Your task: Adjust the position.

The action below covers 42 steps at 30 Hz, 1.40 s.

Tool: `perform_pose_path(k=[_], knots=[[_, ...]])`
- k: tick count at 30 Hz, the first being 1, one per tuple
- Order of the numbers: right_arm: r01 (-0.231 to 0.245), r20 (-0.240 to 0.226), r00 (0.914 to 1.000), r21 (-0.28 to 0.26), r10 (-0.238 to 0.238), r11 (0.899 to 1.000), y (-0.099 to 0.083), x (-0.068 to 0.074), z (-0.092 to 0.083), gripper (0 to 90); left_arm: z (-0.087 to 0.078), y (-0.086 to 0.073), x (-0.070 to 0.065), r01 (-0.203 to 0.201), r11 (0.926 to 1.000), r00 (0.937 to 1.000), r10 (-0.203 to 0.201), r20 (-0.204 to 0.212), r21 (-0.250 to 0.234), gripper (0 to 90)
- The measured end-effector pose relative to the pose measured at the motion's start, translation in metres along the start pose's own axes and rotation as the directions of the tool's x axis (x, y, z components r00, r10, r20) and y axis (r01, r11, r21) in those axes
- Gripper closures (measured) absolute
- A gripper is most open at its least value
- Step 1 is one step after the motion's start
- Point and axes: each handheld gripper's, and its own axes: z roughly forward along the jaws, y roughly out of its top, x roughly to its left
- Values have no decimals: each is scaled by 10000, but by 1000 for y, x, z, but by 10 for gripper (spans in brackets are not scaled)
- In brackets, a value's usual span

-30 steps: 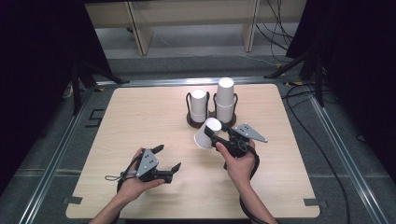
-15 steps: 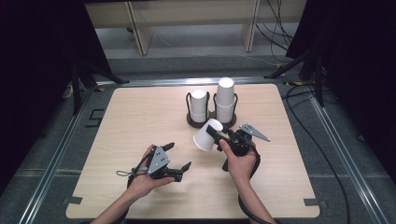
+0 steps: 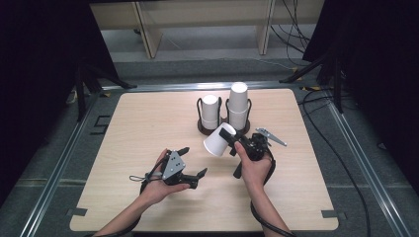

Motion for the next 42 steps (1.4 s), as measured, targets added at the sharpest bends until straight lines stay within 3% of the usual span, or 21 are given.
perform_pose_path(k=[3, 4, 7, 8, 15, 16, 17, 18, 20, 31, 36, 38, 42], knots=[[-332, 9, 9994, 36, 332, 9994, 1, -1, 1, 352, 4, 2, -1, -76, 10000, 9999, 76, 69, -21, 50], [-127, 1, 9999, -14, 127, 9999, 2, -2, 1, 352, 5, 2, -1, -83, 10000, 9999, 83, 95, -38, 49], [-404, 81, 9992, 65, 403, 9992, 2, -2, 2, 351, 8, 4, -1, -97, 9999, 9999, 97, 97, -61, 48], [-240, -113, 9996, 38, 240, 9997, 2, -3, 2, 351, 10, 4, -1, -95, 9999, 9999, 95, 80, -102, 47], [-408, 55, 9992, 112, 407, 9991, 3, -4, 3, 352, 15, 6, 0, -201, 9998, 9996, 201, 187, -26, 44], [-407, -187, 9990, 75, 408, 9991, 3, -5, 3, 352, 17, 7, 0, -249, 9996, 9995, 251, 198, -130, 44], [-714, 140, 9974, 185, 711, 9973, 3, -3, 3, 352, 18, 8, 0, -280, 9995, 9994, 284, 219, -159, 43], [-507, -75, 9987, 122, 508, 9986, 3, -5, 3, 352, 19, 8, 0, -273, 9995, 9994, 277, 215, -185, 42], [-697, -199, 9973, 134, 700, 9975, 2, -5, 3, 352, 22, 9, 0, -278, 9992, 9992, 286, 273, -278, 39], [-855, 131, 9963, 72, 854, 9963, 2, -7, 3, 352, 33, 16, -2, -501, 9964, 9984, 518, 244, -681, 33], [-935, -298, 9952, 41, 936, 9956, 1, -9, 2, 352, 38, 18, -2, -586, 9953, 9979, 604, 218, -768, 33], [-948, -45, 9955, 46, 948, 9955, 1, -8, 2, 352, 40, 18, -2, -583, 9952, 9980, 601, 205, -784, 33], [-1116, 7, 9937, 85, 1116, 9937, 1, -8, 1, 352, 46, 17, 0, -607, 9953, 9980, 620, 145, -751, 32]])
